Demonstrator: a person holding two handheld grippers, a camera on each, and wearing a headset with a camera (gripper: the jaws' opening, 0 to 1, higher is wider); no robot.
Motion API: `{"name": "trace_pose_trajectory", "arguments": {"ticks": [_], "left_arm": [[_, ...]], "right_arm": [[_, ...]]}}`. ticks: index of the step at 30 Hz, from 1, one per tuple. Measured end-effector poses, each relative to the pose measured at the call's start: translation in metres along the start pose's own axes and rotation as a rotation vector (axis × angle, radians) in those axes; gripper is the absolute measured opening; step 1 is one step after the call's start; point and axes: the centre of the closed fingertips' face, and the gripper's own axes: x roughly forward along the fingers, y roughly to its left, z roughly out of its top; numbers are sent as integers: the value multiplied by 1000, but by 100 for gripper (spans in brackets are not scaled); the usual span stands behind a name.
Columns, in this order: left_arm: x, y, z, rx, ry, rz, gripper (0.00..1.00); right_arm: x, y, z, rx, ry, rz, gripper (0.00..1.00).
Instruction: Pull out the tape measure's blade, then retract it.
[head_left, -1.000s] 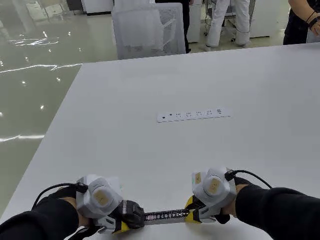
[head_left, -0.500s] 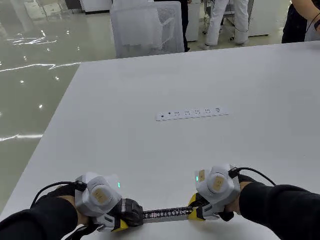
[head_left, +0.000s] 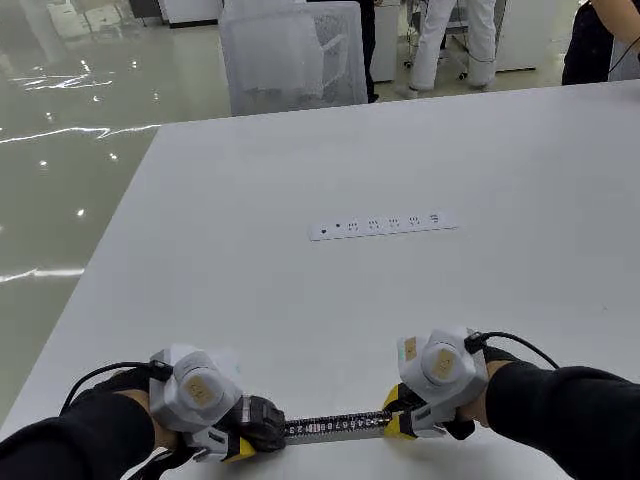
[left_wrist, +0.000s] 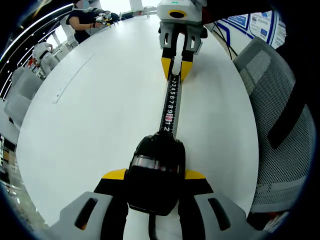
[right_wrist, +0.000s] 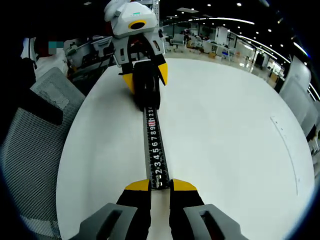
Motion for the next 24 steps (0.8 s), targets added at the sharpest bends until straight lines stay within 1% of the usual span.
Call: {"name": "trace_pose_trajectory", "arguments": {"ticks": [24], "left_arm": [[0, 1, 0, -4, -3, 1, 33]], "right_arm": [[-8, -2, -10, -2, 15, -6, 9]]}}
